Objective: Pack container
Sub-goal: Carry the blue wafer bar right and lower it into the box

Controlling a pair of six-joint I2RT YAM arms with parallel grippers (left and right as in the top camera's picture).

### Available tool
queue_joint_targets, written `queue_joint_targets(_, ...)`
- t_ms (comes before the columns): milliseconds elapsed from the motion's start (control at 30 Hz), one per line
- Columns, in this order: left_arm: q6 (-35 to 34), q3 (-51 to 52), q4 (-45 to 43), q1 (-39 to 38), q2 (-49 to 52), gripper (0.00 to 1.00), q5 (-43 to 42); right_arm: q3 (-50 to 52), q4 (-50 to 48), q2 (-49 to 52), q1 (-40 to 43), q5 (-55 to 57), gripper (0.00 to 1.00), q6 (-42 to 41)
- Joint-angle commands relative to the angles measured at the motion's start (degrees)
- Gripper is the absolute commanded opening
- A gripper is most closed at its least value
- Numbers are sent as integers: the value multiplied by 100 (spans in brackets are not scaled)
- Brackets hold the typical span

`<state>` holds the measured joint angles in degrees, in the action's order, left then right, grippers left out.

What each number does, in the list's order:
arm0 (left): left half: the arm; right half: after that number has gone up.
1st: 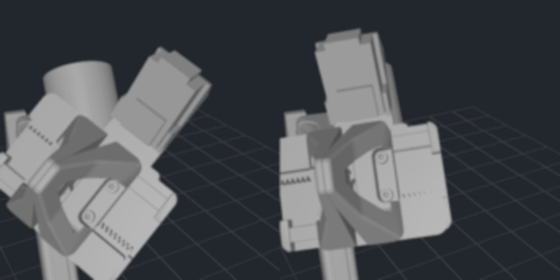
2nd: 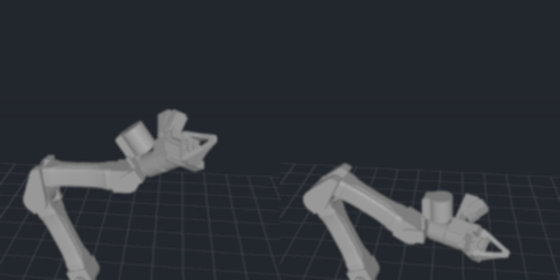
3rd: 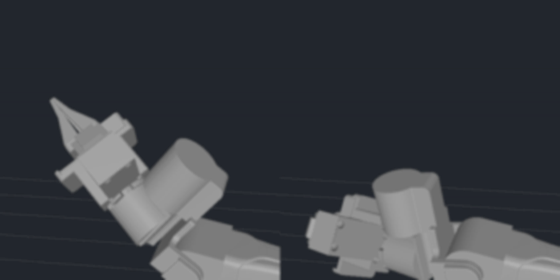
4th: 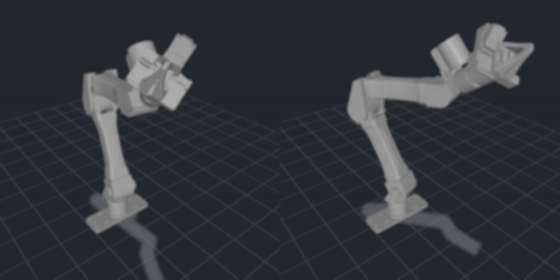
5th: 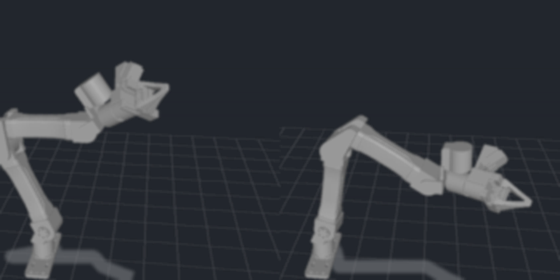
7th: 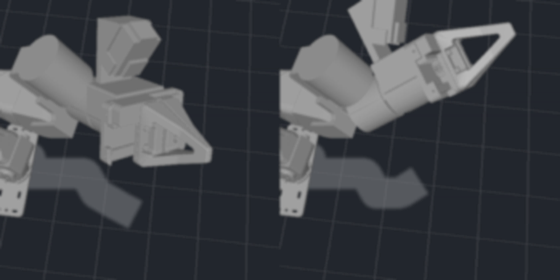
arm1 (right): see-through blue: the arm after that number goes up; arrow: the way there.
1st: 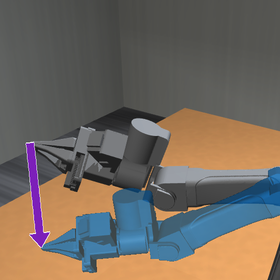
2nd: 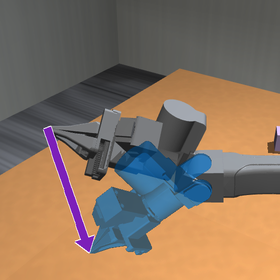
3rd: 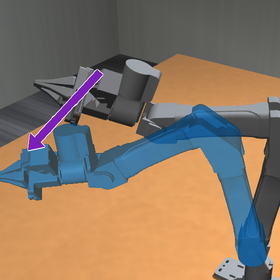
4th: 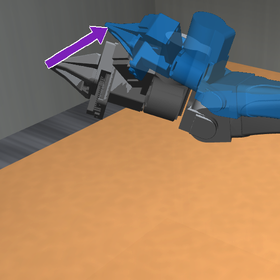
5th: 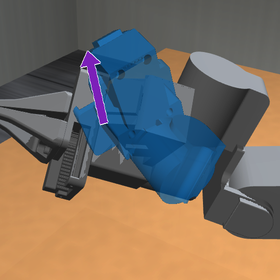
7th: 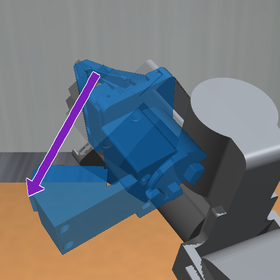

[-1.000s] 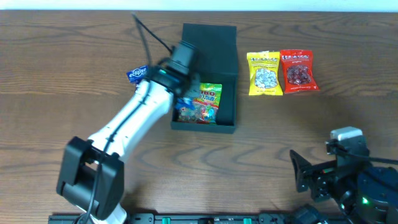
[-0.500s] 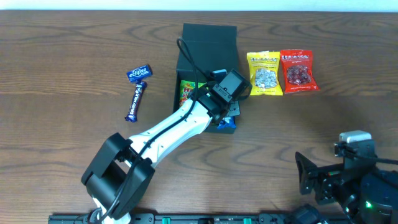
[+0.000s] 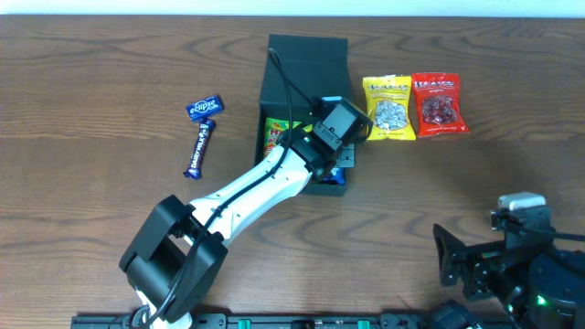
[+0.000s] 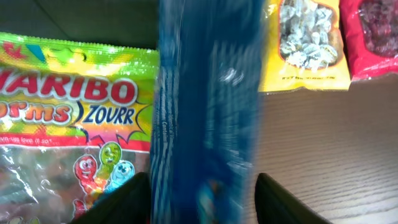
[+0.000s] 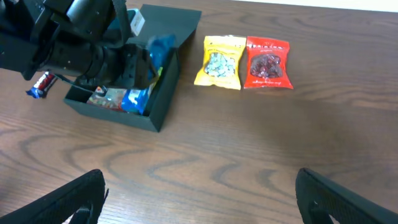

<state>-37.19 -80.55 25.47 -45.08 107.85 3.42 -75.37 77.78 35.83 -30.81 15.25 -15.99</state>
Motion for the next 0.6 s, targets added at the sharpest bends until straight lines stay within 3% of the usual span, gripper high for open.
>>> queue_joint_targets(0,404,-92,4,4,-42,59,37,-98,-31,-11,94,85,98,-70)
queue_joint_targets(100,407,-118,-9,4,-109,64,-4,-98,-35,-11,94,85,98,-70)
queue_joint_targets(133,490,-138,-7,7,-125,71,-2,-98,-39,-11,94,87,98,-70)
queue_joint_targets(167,603,-149,-7,13,-142,85,9,-98,-44,-11,94,87,98,-70)
queue_joint_targets(200,688,-149,-7,22,-164,88,24,-98,-50,-11,94,87,98,-70)
queue_joint_targets(400,809,-155,-83,286,-463,79,90,-98,-48,-11,94,85,98,-70)
queue_joint_targets(467,911,-155,-352,431,-490,54,155,-98,-50,-11,94,85,98,-70)
queue_joint_targets(500,975,-153,-509,501,-431,25,164,-98,-50,-11,94,85,98,-70)
queue_joint_targets(567,977,-153,-654,542,-319,13,107,-98,-50,-11,94,85,98,-70)
